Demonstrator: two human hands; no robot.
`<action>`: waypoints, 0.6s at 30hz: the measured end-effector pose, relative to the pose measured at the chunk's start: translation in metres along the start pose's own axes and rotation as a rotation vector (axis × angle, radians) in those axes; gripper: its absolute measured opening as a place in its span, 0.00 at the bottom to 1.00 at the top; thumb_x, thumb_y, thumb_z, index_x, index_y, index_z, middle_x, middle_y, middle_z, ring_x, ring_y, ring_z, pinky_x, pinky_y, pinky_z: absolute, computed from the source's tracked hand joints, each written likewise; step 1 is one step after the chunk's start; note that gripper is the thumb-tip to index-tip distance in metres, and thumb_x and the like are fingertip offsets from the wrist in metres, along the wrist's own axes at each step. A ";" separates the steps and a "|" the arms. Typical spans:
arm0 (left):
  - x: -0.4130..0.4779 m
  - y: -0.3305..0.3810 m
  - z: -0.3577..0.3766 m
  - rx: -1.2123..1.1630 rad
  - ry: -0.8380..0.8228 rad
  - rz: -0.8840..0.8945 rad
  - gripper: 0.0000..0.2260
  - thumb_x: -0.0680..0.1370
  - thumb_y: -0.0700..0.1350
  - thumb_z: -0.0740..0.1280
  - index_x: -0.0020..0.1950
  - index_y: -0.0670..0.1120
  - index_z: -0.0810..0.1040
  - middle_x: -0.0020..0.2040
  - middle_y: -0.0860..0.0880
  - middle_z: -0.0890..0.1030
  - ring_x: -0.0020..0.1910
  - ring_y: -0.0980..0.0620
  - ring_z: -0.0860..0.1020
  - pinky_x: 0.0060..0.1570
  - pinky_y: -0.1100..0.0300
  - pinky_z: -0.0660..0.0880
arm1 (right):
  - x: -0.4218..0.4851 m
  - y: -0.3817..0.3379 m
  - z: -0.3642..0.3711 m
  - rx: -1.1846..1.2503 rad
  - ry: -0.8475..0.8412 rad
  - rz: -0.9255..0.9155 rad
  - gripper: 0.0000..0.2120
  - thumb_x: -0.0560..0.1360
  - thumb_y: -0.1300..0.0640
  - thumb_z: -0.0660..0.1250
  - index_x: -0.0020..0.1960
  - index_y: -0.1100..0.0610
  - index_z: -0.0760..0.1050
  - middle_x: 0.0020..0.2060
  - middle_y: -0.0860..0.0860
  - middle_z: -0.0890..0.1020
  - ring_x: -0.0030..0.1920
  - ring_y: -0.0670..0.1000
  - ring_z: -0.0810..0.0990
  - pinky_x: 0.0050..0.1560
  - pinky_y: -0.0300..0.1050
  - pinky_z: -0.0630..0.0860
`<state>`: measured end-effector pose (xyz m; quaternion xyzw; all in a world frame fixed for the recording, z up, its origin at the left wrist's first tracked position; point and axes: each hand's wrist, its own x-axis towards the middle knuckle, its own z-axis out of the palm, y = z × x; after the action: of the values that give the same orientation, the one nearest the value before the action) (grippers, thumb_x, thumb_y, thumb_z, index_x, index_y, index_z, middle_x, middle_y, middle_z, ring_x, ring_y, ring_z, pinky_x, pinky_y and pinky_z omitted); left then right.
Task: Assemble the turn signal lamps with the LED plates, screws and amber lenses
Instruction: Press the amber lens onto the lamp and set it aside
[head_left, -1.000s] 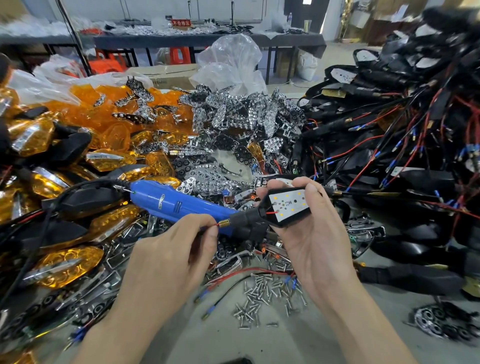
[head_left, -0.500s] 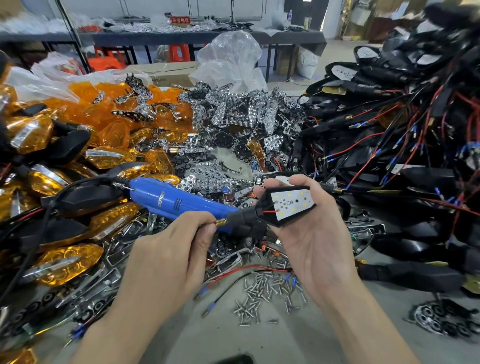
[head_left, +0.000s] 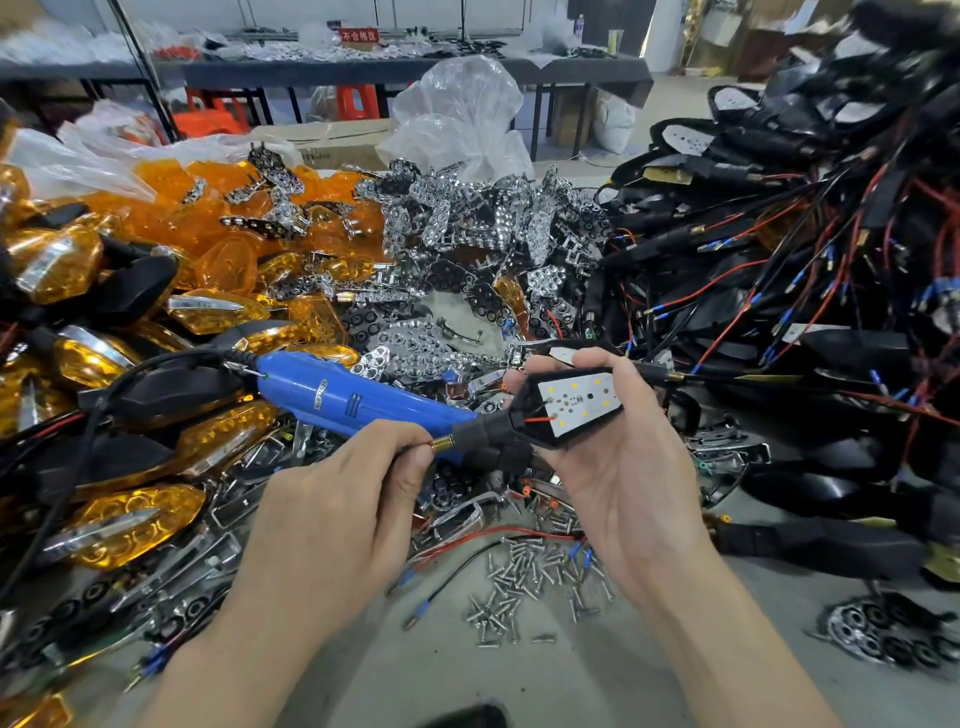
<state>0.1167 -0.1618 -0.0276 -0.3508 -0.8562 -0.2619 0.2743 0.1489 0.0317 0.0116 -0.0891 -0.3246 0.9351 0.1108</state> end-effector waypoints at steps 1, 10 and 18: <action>0.000 0.000 0.000 -0.002 -0.001 -0.001 0.07 0.83 0.50 0.59 0.52 0.50 0.74 0.34 0.59 0.75 0.23 0.55 0.71 0.20 0.59 0.68 | 0.000 0.000 0.000 -0.002 -0.012 -0.005 0.11 0.85 0.59 0.55 0.46 0.58 0.72 0.40 0.60 0.83 0.39 0.58 0.85 0.38 0.48 0.85; 0.001 0.000 0.000 -0.024 0.004 -0.040 0.07 0.82 0.50 0.59 0.51 0.49 0.74 0.34 0.62 0.68 0.23 0.56 0.71 0.22 0.62 0.66 | 0.004 0.010 -0.013 -0.081 -0.066 -0.061 0.09 0.79 0.52 0.60 0.51 0.57 0.73 0.45 0.59 0.86 0.46 0.59 0.87 0.42 0.49 0.85; -0.001 0.001 -0.001 -0.014 0.003 -0.072 0.10 0.82 0.50 0.59 0.50 0.48 0.77 0.33 0.61 0.69 0.23 0.55 0.72 0.21 0.60 0.67 | 0.001 0.017 -0.022 -0.177 -0.132 -0.090 0.14 0.81 0.48 0.59 0.56 0.58 0.74 0.53 0.59 0.85 0.55 0.62 0.86 0.48 0.53 0.84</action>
<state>0.1184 -0.1619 -0.0272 -0.3214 -0.8659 -0.2780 0.2638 0.1508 0.0321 -0.0164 -0.0223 -0.4163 0.9006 0.1227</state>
